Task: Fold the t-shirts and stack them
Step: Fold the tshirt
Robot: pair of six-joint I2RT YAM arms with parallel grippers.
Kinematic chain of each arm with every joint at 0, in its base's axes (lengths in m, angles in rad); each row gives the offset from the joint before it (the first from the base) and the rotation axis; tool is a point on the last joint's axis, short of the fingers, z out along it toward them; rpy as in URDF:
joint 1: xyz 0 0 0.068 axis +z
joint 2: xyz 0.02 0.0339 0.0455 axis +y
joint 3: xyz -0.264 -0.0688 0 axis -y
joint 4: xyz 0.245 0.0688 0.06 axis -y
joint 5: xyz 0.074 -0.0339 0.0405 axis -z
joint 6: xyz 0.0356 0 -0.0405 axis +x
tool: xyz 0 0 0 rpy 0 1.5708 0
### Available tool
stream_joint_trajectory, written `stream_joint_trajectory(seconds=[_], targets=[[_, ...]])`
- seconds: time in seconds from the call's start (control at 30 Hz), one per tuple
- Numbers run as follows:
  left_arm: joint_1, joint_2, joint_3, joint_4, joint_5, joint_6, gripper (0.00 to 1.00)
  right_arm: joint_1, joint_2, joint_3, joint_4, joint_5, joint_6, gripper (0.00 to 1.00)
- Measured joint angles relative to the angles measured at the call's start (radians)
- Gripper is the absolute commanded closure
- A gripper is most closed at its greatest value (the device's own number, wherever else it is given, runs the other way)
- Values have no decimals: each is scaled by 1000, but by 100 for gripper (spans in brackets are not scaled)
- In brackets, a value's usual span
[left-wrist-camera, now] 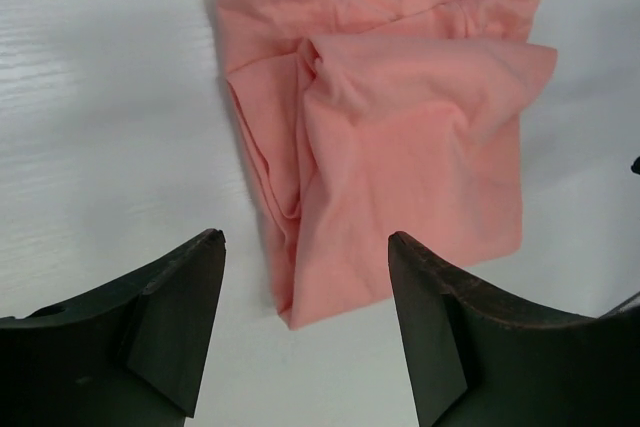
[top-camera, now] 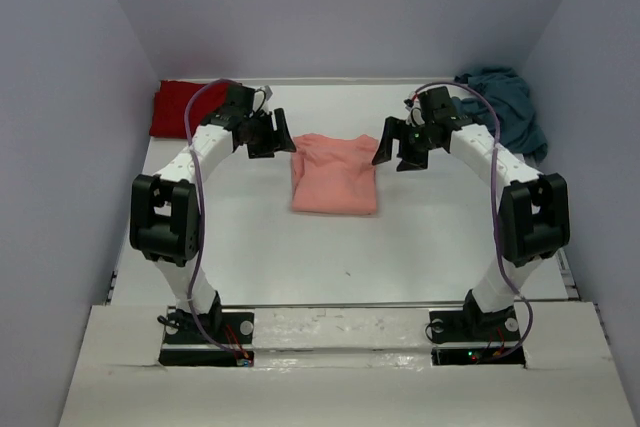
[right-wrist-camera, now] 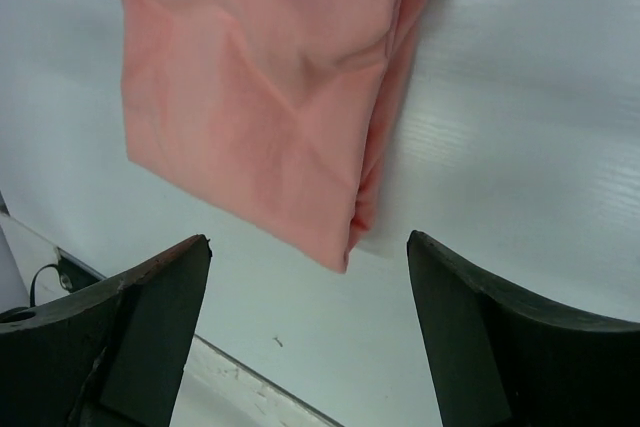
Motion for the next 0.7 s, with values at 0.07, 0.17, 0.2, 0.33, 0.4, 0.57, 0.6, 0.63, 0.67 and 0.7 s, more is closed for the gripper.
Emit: stream_joint_trajectory(seconds=[0.07, 0.17, 0.2, 0.33, 0.4, 0.57, 0.6, 0.63, 0.67, 0.7], targets=[[25, 67, 19, 33, 8, 23, 25, -22, 58, 34, 4, -3, -15, 16], [29, 148, 54, 52, 26, 45, 27, -12, 151, 109, 12, -25, -29, 20], [28, 182, 75, 56, 36, 49, 27, -11, 175, 131, 17, -33, -30, 21], [28, 243, 112, 91, 66, 52, 27, -4, 259, 192, 42, -58, -32, 26], [28, 248, 118, 98, 78, 51, 27, -4, 281, 212, 42, -63, -33, 27], [28, 260, 175, 122, 100, 51, 27, -6, 315, 246, 56, -64, -36, 31], [28, 261, 183, 127, 102, 51, 27, -6, 316, 246, 57, -64, -37, 33], [28, 261, 190, 130, 104, 51, 27, -8, 317, 247, 56, -64, -37, 33], [28, 262, 200, 132, 107, 51, 27, -10, 318, 248, 56, -64, -37, 33], [28, 263, 207, 132, 107, 51, 27, -11, 320, 249, 58, -65, -39, 33]])
